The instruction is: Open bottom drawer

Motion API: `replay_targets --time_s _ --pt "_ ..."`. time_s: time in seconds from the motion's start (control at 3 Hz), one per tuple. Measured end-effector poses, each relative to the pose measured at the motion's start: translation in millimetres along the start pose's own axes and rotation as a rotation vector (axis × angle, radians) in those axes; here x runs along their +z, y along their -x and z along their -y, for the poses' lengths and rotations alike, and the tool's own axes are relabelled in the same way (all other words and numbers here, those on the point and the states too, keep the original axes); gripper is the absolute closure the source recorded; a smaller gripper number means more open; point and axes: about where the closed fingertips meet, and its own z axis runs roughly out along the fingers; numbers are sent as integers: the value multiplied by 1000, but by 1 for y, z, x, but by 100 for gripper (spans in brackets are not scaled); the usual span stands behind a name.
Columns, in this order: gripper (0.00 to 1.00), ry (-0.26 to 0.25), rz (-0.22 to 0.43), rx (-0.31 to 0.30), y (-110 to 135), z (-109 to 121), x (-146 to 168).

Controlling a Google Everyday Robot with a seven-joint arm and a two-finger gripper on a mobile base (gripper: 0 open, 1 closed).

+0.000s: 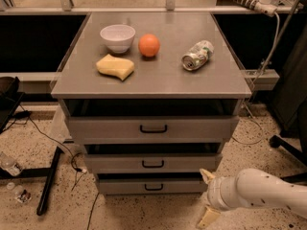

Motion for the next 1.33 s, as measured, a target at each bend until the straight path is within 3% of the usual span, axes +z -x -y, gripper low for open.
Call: replay_targets --time_s 0.33,0.67,1.0,1.33 --pt "0 17 -11 -51 2 -5 15" --pt "0 32 37 -81 -4 -2 44" --pt "0 24 116 -80 -23 10 82" --pt "0 2 186 -38 -50 23 113"
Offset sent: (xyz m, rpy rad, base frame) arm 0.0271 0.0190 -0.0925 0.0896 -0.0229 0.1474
